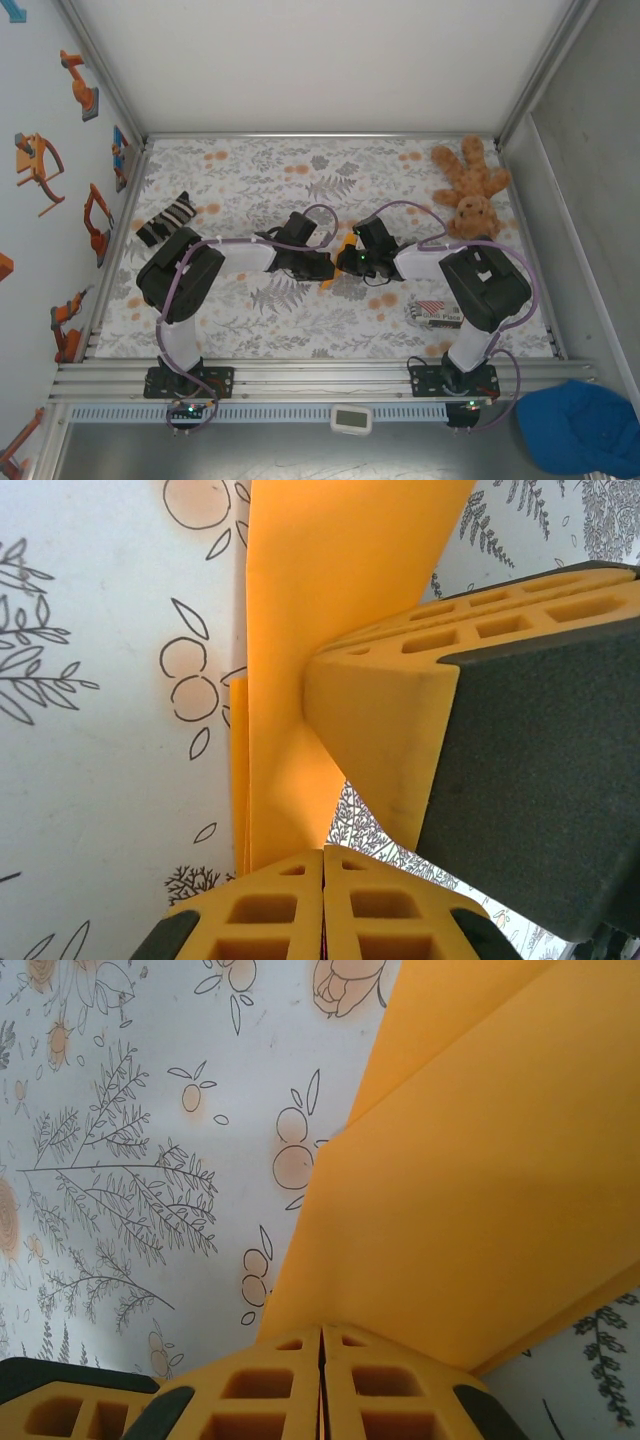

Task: Fold a paper plane with a square sheet of paper (pick it up from the middle)
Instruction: Fold the wing for the fifth time at the center of the table.

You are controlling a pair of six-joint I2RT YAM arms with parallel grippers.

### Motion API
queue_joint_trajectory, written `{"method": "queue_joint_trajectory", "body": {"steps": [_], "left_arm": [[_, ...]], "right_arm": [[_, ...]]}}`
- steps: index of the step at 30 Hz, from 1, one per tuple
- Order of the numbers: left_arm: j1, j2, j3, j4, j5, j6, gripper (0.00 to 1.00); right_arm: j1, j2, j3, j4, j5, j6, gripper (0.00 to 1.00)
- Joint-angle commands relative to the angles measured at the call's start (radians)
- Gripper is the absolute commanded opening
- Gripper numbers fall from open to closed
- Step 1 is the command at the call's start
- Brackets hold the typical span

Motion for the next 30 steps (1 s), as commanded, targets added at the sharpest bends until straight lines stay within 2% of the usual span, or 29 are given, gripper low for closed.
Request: {"method": "queue_joint_trajectory", "body": {"steps": [1,18,30], "left_arm": [[-0.004,0.009,0.014,-0.037,0.017,0.018,0.07],[-0.022,0.020,0.003,-0.102,-0.039,0.045,0.06],[-0.024,-0.030,-0.086,-0.127,-0.056,0.065,0.05]], "right_arm": [[-0.005,0.042,-0.026,-0.058,0.025,0.010,0.09],[-0.005,0.062,-0.021,-0.078,0.034,0.019,0.08],[-0.011,0.085,-0.018,-0.113,0.041,0.019,0.08]]}}
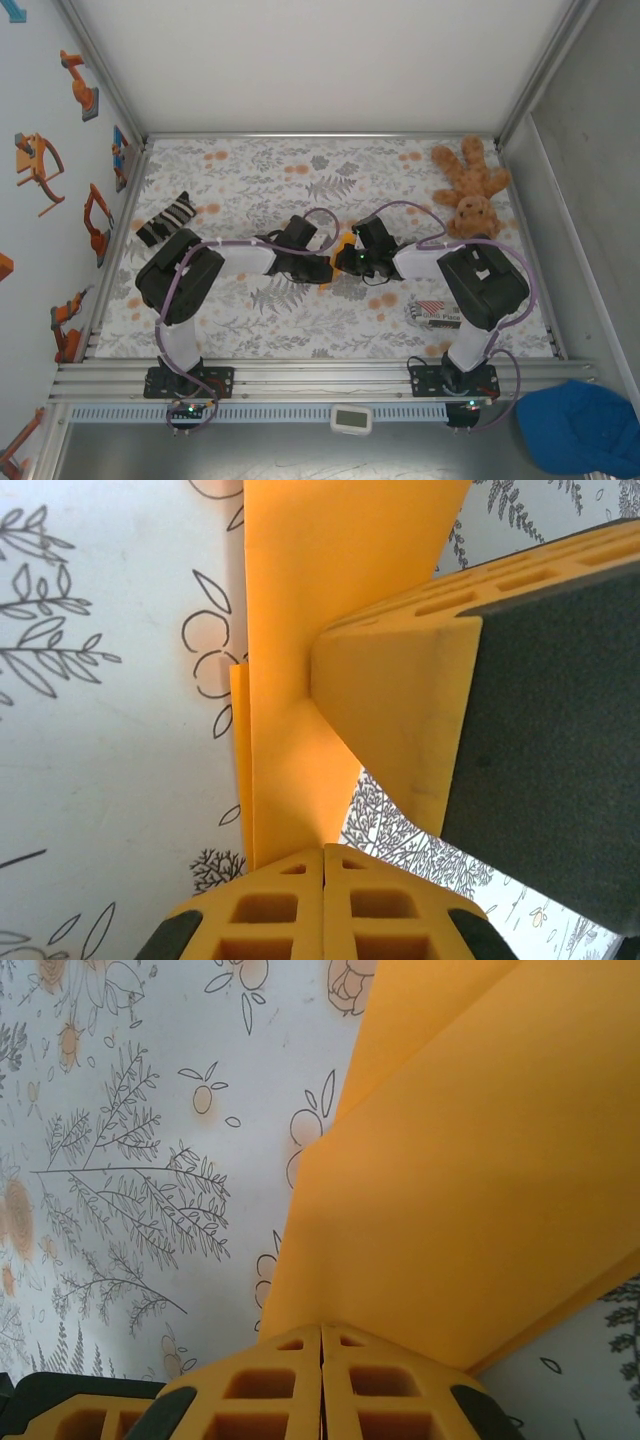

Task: Fold a paper plane with a square sheet of paper (pick it up from the middle)
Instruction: Fold the wing for the fifth time at the center of the table.

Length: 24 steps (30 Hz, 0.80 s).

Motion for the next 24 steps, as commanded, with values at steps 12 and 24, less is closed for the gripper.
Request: {"method": "queue_joint_trajectory", "body": {"steps": [12,24], "left_arm": [[-0.026,-0.108,-0.101,-0.260,-0.049,0.081,0.04],[-0.032,-0.240,-0.074,-0.308,-0.113,0.107,0.04]], "right_arm": [[-0.012,0.070,-0.014,-0.146,0.063,-0.002,0.08],[-0.012,0.066,-0.009,-0.157,0.063,-0.005,0.08]]}}
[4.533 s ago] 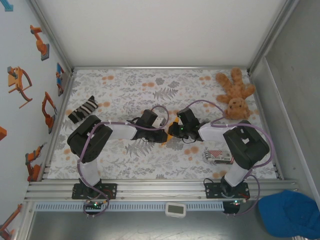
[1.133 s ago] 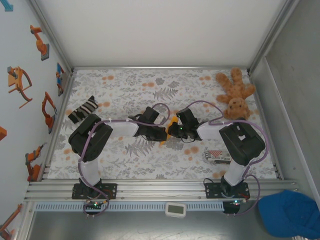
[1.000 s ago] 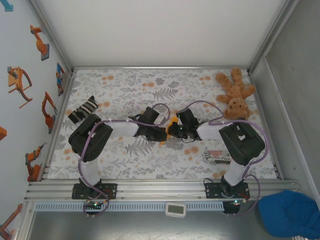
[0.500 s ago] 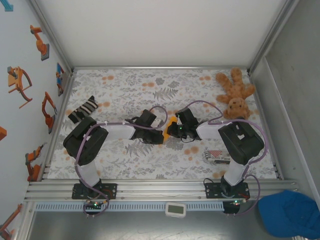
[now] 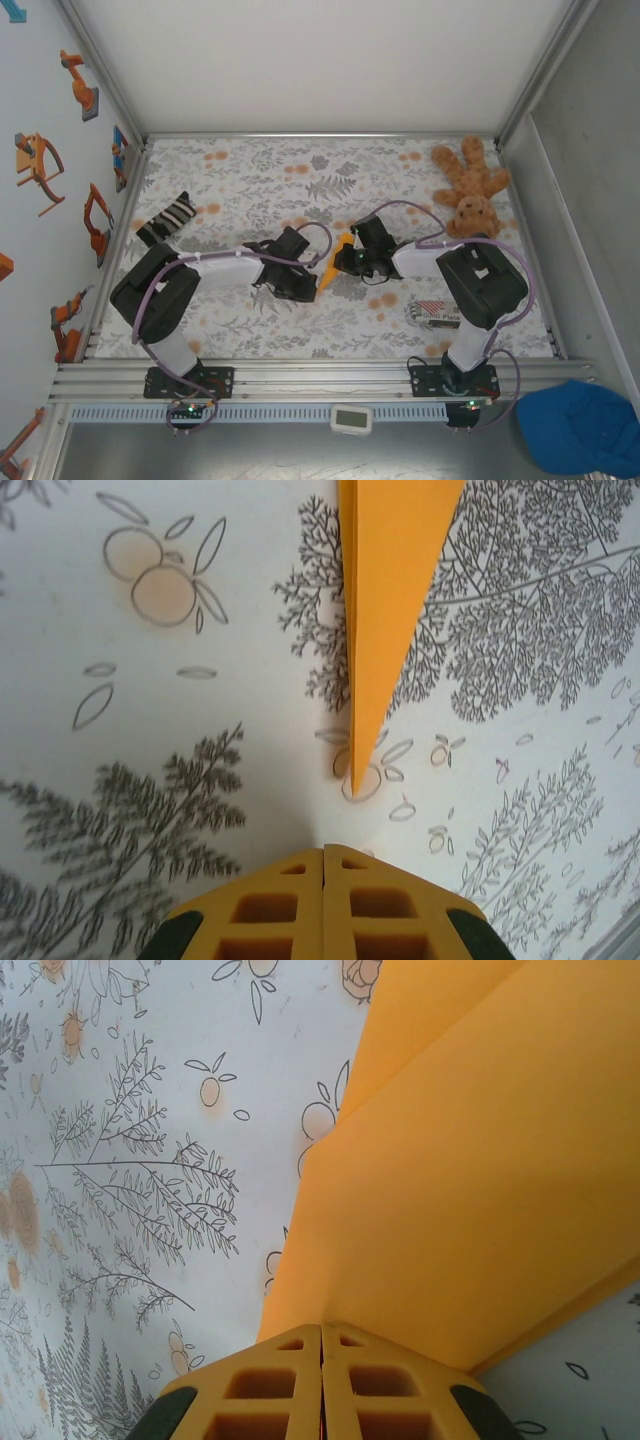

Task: Fold a paper plane with a square sheet of paper (pick it up from the middle)
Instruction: Fold the wing for the fifth time at the center of the table.

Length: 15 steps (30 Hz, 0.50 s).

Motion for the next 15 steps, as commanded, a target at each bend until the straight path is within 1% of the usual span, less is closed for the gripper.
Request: {"method": "queue_joint_trajectory", "body": {"steps": [1,4,9,12,15], "left_arm": [[-0.002,-0.078,0.023,-0.037,-0.032,0.029,0.04],[0.002,-0.078,0.043,0.033,-0.028,0.014,0.04],[0.002,0.038,0.112,0.115,-0.002,-0.013,0.03],[0.006,0.083,0.132,0.154,-0.017,-0.021,0.01],[0.013,0.123,0.144,0.192,-0.007,-0.035,0.00]], "right_arm": [[-0.012,0.056,-0.023,-0.141,0.079,-0.005,0.08],[-0.012,0.058,-0.023,-0.138,0.076,-0.004,0.08],[-0.012,0.058,-0.023,-0.130,0.067,-0.002,0.07],[-0.012,0.045,-0.026,-0.120,0.063,-0.002,0.07],[-0.012,0.036,-0.026,-0.115,0.059,-0.002,0.07]]}}
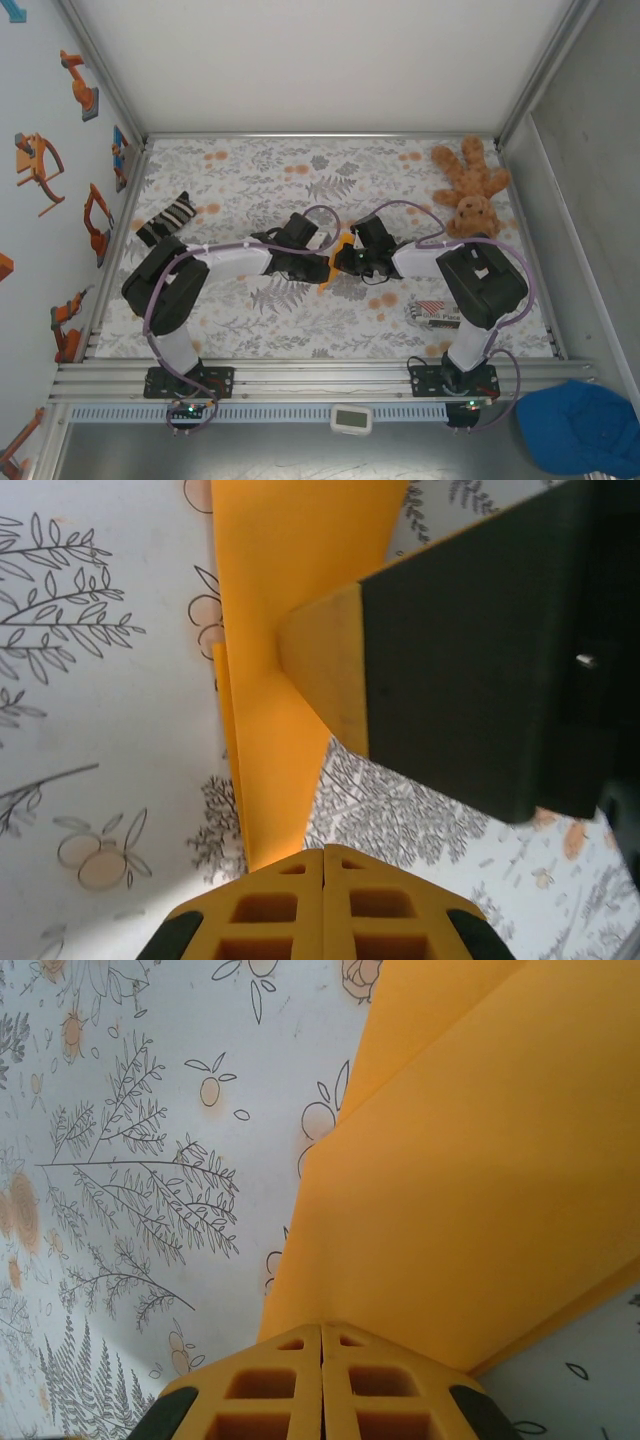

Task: Fold a paper plane with a square sheet of paper (pick it up from the middle)
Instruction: Fold the wing for the fifth time at the center of the table.

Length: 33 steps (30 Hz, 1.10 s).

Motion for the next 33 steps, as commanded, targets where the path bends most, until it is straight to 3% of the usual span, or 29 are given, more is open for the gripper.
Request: {"method": "queue_joint_trajectory", "body": {"steps": [1,10,19,27,33], "left_arm": [[0.010,0.042,0.030,0.056,0.013,-0.026,0.00],[0.008,0.070,-0.051,0.057,-0.001,-0.039,0.00],[-0.016,-0.057,-0.205,-0.036,-0.001,0.010,0.00],[-0.079,-0.145,-0.213,-0.201,-0.089,0.053,0.00],[-0.063,-0.252,-0.142,-0.121,-0.132,0.030,0.00]], "right_arm": [[-0.010,0.034,-0.027,-0.111,0.060,-0.002,0.07],[-0.012,-0.002,-0.024,-0.098,0.054,0.007,0.07],[-0.014,0.072,0.010,-0.188,0.088,0.015,0.06],[-0.014,0.088,0.003,-0.187,0.087,0.023,0.06],[-0.004,0.039,-0.027,-0.114,0.009,0.029,0.06]]}}
